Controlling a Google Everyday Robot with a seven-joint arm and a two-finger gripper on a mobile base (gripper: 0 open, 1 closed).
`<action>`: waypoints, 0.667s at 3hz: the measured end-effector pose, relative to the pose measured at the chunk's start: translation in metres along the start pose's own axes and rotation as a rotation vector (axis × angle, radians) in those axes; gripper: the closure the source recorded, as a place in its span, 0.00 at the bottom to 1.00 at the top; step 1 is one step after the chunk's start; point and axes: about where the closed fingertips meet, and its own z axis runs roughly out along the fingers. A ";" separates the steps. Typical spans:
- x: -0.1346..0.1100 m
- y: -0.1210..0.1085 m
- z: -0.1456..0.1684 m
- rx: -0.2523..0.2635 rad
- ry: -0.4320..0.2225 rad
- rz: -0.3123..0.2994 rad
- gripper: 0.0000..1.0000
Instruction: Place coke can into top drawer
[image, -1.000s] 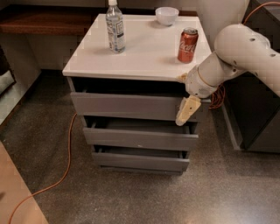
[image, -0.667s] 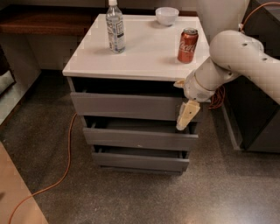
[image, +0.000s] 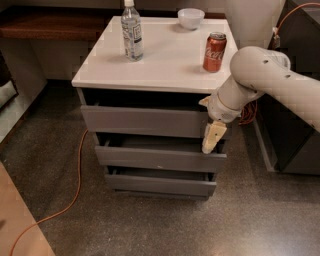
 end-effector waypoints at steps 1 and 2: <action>0.003 0.000 0.009 -0.018 0.009 -0.014 0.00; 0.009 -0.006 0.029 -0.046 0.035 -0.091 0.00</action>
Offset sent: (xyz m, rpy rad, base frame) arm 0.0335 -0.0024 -0.0578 -0.1339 0.0146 0.2216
